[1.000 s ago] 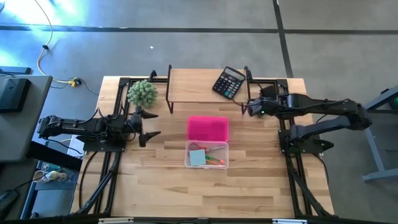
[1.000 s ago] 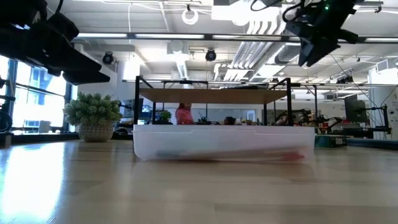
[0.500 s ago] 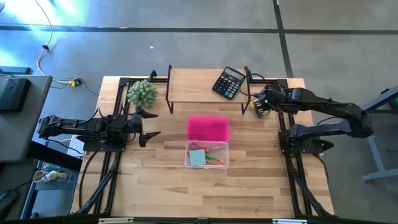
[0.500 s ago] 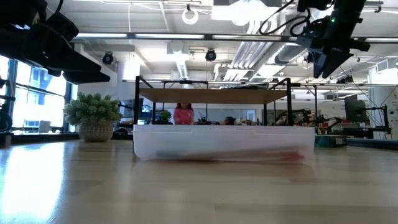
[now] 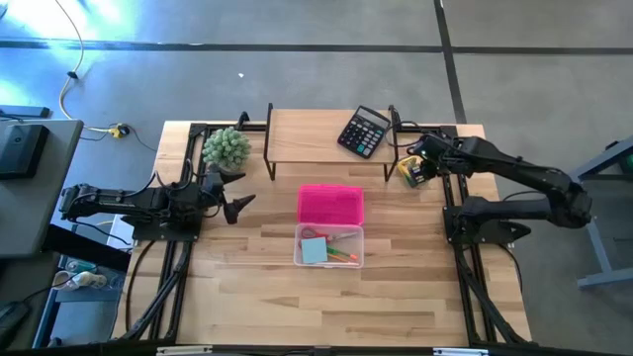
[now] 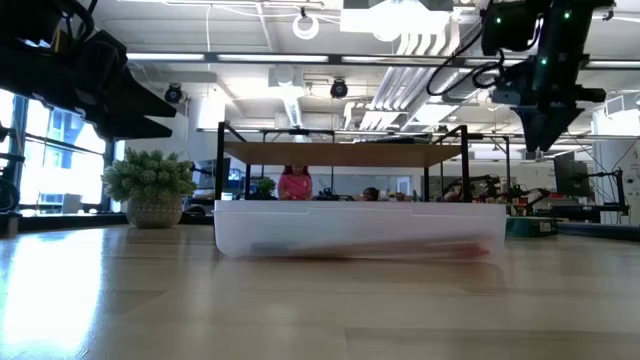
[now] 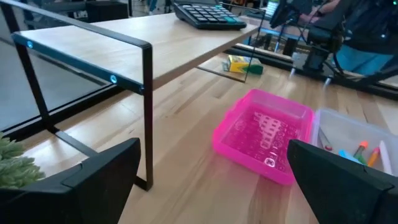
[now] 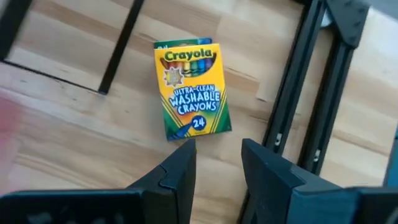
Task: Pack school essentials
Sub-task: Adjust the shelf
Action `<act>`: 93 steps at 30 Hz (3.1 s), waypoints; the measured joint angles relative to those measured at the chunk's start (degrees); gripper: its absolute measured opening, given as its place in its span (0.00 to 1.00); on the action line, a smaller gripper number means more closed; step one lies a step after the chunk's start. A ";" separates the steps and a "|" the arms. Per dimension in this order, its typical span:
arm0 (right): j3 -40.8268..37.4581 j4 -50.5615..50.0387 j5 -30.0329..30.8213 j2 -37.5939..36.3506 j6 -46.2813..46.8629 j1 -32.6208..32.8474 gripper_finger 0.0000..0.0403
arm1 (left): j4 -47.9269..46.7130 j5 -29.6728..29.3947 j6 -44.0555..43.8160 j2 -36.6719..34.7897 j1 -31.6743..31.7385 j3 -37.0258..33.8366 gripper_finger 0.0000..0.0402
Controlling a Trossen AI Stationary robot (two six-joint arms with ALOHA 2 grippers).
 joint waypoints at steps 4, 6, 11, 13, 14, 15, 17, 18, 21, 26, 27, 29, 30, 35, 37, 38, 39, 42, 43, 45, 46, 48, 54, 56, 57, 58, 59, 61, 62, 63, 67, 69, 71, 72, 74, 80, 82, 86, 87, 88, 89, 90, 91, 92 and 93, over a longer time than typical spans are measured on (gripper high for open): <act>-3.06 4.74 -2.11 0.00 -2.21 -1.86 0.30 | 0.00 0.20 0.64 0.00 0.00 0.00 0.98; -5.12 8.10 -4.10 0.00 -3.56 -2.79 0.30 | 0.00 0.20 0.62 -0.02 0.00 0.00 0.98; -10.18 15.38 -8.42 0.02 -4.88 -4.93 0.30 | -0.01 0.20 0.64 -0.02 0.00 0.00 0.98; -11.50 16.83 -9.58 0.02 -4.97 -5.54 0.30 | -0.01 0.21 0.63 -0.02 0.00 0.00 0.98; -11.94 16.89 -9.66 0.02 -5.12 -5.66 0.30 | 0.00 0.21 0.64 -0.02 0.00 0.00 0.98; -12.31 16.83 -9.69 0.02 -5.52 -5.77 0.30 | 0.00 0.22 0.62 -0.02 0.00 0.00 0.98; -12.63 16.66 -9.69 0.02 -6.57 -5.80 0.30 | 0.00 0.22 0.64 -0.02 -0.02 0.00 0.98; -12.76 16.83 -9.68 0.02 -7.16 -5.78 0.30 | 0.00 0.22 0.64 -0.02 -0.02 0.00 0.98; -13.52 18.60 -10.50 0.02 -9.63 -5.80 0.30 | 0.00 0.22 0.64 -0.02 -0.02 0.00 0.98; -14.72 19.27 -10.97 0.07 -10.77 -5.83 0.30 | 0.00 0.24 0.64 -0.02 -0.02 0.00 0.98; -14.89 19.57 -11.32 0.07 -11.24 -5.83 0.30 | -0.02 0.24 0.64 -0.02 -0.02 0.00 0.98; -15.13 19.92 -12.05 0.07 -12.19 -5.80 0.30 | 0.00 0.24 0.64 -0.02 -0.02 0.00 0.98; -15.13 19.95 -12.08 0.07 -12.31 -5.79 0.30 | 0.00 0.24 0.64 -0.02 -0.02 0.00 0.98; -15.13 19.94 -11.80 0.07 -13.78 -5.80 0.33 | 0.00 0.26 0.64 -0.02 -0.02 0.00 0.98; -15.13 19.86 -11.44 0.07 -13.75 -5.83 0.38 | 0.00 0.26 0.64 -0.02 -0.02 0.00 0.98; -15.13 19.86 -11.35 0.07 -13.79 -5.80 0.41 | -0.01 0.26 0.64 -0.02 -0.02 0.00 0.98; -15.13 19.86 -11.34 0.07 -13.80 -5.80 0.45 | 0.00 0.26 0.64 -0.02 -0.02 0.00 0.98; -15.13 19.86 -11.32 0.07 -13.80 -5.80 0.59 | 0.00 0.27 0.64 -0.02 -0.02 0.00 0.98; -15.13 19.86 -11.32 0.07 -13.80 -5.80 0.64 | 0.00 0.28 0.64 -0.02 -0.02 0.00 0.98; -15.13 19.86 -11.30 0.07 -13.74 -5.80 0.74 | -0.01 0.28 0.64 -0.02 -0.02 0.00 0.98; -15.13 19.86 -11.22 0.07 -13.71 -5.80 0.79 | 0.00 0.28 0.64 -0.02 -0.02 0.00 0.98; -15.13 19.86 -10.54 0.07 -13.42 -5.80 0.88 | -0.02 0.28 0.64 -0.02 -0.02 0.00 0.98; -15.13 20.14 -7.84 0.24 -12.25 -5.80 0.97 | 0.00 0.28 0.64 -0.02 -0.02 0.00 0.98; -15.13 20.12 -7.86 1.07 -12.31 -5.80 0.98 | 0.00 0.28 0.64 -0.02 -0.02 0.00 0.98; -15.13 20.11 -7.86 1.64 -12.33 -5.80 0.98 | -0.01 0.28 0.64 -0.02 -0.02 0.00 0.98; -15.13 20.10 -7.85 2.36 -12.36 -5.74 0.99 | 0.00 0.28 0.64 -0.02 -0.02 0.00 0.98; -15.13 20.07 -7.85 3.12 -12.36 -5.53 0.99 | -0.01 0.28 0.64 -0.02 -0.02 0.00 0.98; -15.13 19.96 -7.80 4.50 -12.27 -5.01 0.99 | -0.01 0.28 0.64 -0.02 -0.02 0.00 0.98; -15.13 19.84 -7.58 5.11 -12.19 -4.85 0.99 | -0.01 0.28 0.64 -0.02 -0.02 0.00 0.98; -15.13 19.80 -7.25 5.70 -12.00 -4.87 0.99 | 0.00 0.28 0.64 -0.02 -0.02 0.00 0.98; -15.13 19.91 -6.30 7.44 -11.19 -5.04 0.99 | -0.02 0.28 0.64 -0.02 -0.02 0.00 0.98; -15.13 20.38 -6.23 7.79 -11.16 -5.04 0.99 | 0.00 0.28 0.64 -0.02 -0.02 0.00 0.98; -15.13 21.24 -5.85 8.09 -11.32 -5.06 0.99 | 0.00 0.27 0.64 -0.03 -0.02 0.00 0.98; -15.13 21.54 -5.51 8.24 -11.52 -5.06 0.99 | -0.02 0.28 0.64 -0.02 -0.02 0.00 0.98; -15.13 22.30 -4.81 8.63 -11.98 -5.15 0.99 | 0.00 0.28 0.64 -0.02 -0.02 0.00 0.98; -15.13 22.76 -4.38 9.93 -12.27 -5.90 0.99 | -0.02 0.28 0.64 -0.04 -0.02 0.00 0.98; -15.13 22.76 -4.43 9.92 -11.89 -5.89 0.99 | -0.01 0.28 0.64 -0.03 -0.02 0.00 0.98; -15.11 22.25 -6.12 8.77 -10.44 -5.68 0.99 | -0.02 0.26 0.64 -0.04 -0.02 0.00 0.98; -15.11 21.85 -6.79 8.34 -10.16 -5.67 0.99 | 0.00 0.28 0.64 -0.04 0.00 0.00 0.98; -15.11 21.32 -7.00 7.81 -9.63 -5.65 0.99 | 0.00 0.26 0.64 -0.04 0.00 0.00 0.98; -15.11 20.85 -7.38 7.06 -9.03 -5.67 0.99 | 0.00 0.26 0.64 -0.04 -0.02 0.00 0.98; -15.11 20.52 -7.83 6.15 -8.49 -5.67 0.99 | -0.01 0.27 0.64 -0.04 0.00 0.00 0.98; -15.11 20.14 -8.21 5.15 -7.62 -5.67 0.99 | -0.01 0.26 0.64 -0.04 0.00 0.01 0.98; -15.11 19.68 -8.42 3.87 -6.93 -5.64 0.99 | 0.00 0.27 0.64 -0.04 -0.01 0.01 0.98; -15.11 19.37 -8.48 2.46 -5.98 -5.63 0.99 | 0.00 0.26 0.64 -0.04 -0.01 0.00 0.98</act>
